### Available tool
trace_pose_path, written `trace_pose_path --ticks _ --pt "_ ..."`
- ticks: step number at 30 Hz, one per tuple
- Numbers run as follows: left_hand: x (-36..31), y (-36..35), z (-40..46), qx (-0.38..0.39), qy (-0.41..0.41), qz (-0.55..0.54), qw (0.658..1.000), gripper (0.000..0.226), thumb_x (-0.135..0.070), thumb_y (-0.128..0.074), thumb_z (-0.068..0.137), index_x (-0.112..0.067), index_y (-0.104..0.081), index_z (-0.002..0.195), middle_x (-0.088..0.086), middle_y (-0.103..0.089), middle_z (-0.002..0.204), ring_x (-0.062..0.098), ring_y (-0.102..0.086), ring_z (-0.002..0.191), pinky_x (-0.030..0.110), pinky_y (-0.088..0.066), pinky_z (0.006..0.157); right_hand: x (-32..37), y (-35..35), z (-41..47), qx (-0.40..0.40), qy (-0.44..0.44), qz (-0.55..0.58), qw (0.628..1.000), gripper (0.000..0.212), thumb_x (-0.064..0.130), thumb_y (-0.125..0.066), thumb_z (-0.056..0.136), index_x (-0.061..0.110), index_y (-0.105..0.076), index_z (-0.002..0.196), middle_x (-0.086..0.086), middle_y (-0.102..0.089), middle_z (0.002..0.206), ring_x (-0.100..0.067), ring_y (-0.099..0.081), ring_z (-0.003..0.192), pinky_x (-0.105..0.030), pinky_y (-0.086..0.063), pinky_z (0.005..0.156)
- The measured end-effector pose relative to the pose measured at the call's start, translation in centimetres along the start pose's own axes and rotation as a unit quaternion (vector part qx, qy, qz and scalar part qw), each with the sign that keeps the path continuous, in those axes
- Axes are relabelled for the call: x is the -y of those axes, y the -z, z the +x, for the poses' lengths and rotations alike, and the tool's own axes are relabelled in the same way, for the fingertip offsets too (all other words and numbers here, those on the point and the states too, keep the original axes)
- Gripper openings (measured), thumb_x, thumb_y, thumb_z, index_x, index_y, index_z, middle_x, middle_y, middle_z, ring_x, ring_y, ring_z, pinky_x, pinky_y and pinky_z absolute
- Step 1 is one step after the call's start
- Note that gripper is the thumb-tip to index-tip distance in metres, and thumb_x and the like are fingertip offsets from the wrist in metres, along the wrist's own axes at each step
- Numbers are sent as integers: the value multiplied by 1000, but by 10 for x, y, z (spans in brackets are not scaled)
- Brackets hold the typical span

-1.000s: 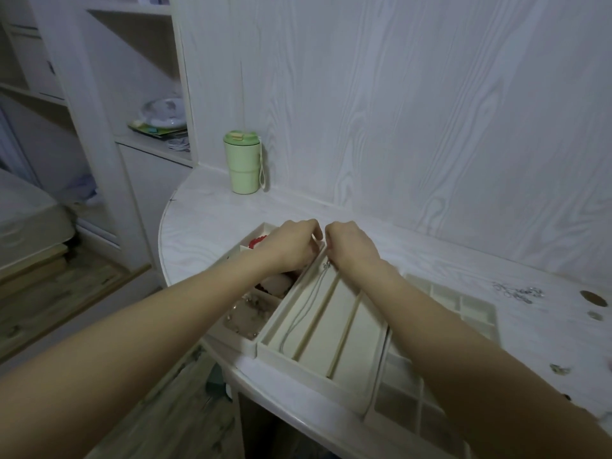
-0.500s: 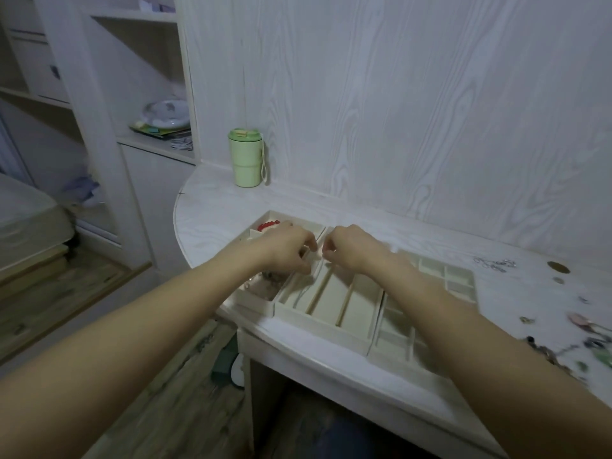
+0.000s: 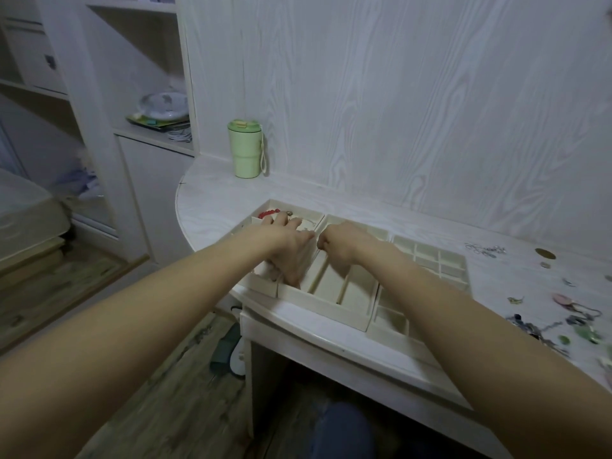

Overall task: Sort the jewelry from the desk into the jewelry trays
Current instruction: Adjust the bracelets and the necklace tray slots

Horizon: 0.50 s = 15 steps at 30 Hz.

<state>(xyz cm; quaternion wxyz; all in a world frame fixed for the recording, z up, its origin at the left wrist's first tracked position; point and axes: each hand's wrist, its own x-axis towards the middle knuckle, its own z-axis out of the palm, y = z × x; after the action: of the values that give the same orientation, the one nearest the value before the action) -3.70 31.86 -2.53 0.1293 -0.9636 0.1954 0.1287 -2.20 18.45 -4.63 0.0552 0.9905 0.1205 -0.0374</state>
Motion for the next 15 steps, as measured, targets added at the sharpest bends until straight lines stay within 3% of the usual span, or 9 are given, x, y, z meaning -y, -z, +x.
trace_pose_path --ticks 2,4,6,10,15 --pt "2 0 4 1 -7 5 1000 113 -55 -75 66 -31 -3 150 4 2 158 32 4 144 48 -8 115 -2 0 3 5 1 17 1000 32 1 -39 92 20 -47 67 -2 -53 74 -25 -43 83 -27 -26 68" --pt "4 -1 8 -4 -18 2 1000 116 -57 -76 64 -32 -1 150 3 -2 158 31 1 144 49 -11 116 -7 0 8 1 11 32 999 27 7 -41 96 20 -64 102 -9 -64 111 -29 -55 101 -28 -37 79" --pt "5 -1 10 -18 -28 -11 999 116 -62 -74 64 -30 -2 150 1 -5 158 30 -2 144 48 -11 115 -14 1 14 -20 -4 57 998 33 13 -42 98 18 -56 128 -9 -57 131 -29 -52 119 -32 -42 96" --pt "7 2 14 -41 -31 -50 997 113 -62 -72 66 -22 -9 151 1 -7 158 29 -6 142 45 -12 115 -28 4 25 -50 -32 56 997 30 13 -42 99 8 -52 127 -11 -57 129 -30 -51 118 -36 -31 105" --pt "9 4 23 -25 -34 -31 999 115 -63 -73 64 -20 -10 151 2 -7 158 30 -5 143 47 -12 116 -27 1 37 -28 -32 77 996 27 11 -41 98 5 -53 121 -12 -60 122 -31 -53 113 -33 -28 103"
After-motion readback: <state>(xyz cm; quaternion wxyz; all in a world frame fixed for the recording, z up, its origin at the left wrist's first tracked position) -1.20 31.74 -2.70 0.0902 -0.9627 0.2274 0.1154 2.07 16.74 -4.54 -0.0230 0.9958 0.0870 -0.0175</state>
